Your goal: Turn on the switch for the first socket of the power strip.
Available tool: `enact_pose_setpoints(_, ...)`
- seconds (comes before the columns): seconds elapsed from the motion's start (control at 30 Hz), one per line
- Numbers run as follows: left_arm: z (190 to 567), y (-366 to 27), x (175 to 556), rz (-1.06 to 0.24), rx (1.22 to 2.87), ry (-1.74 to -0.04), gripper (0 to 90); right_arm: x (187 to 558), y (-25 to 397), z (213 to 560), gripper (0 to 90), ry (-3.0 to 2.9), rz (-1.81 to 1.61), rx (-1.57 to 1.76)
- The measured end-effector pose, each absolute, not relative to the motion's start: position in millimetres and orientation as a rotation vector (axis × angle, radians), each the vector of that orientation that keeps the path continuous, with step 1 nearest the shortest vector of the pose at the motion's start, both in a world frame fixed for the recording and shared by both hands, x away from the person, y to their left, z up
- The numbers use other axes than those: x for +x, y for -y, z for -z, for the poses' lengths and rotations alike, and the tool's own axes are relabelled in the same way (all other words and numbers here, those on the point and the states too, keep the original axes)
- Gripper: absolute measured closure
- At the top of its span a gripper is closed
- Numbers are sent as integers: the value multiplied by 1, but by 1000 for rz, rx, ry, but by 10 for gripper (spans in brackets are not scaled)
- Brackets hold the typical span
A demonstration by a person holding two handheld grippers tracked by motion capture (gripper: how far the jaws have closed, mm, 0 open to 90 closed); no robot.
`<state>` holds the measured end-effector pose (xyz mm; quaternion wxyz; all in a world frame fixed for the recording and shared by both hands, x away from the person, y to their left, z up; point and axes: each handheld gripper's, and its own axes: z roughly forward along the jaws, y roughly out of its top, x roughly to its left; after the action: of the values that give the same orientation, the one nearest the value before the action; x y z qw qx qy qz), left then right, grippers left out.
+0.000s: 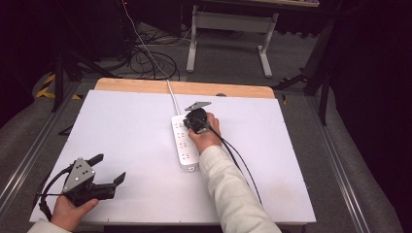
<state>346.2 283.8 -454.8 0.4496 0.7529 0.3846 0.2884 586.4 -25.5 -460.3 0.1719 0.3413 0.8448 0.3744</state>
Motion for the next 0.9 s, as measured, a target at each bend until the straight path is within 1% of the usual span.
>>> enact_pose_setpoints(0.9,454,-284,346,-714,1859,-951,95,588,20,458,900,-2404,-1010,1005)
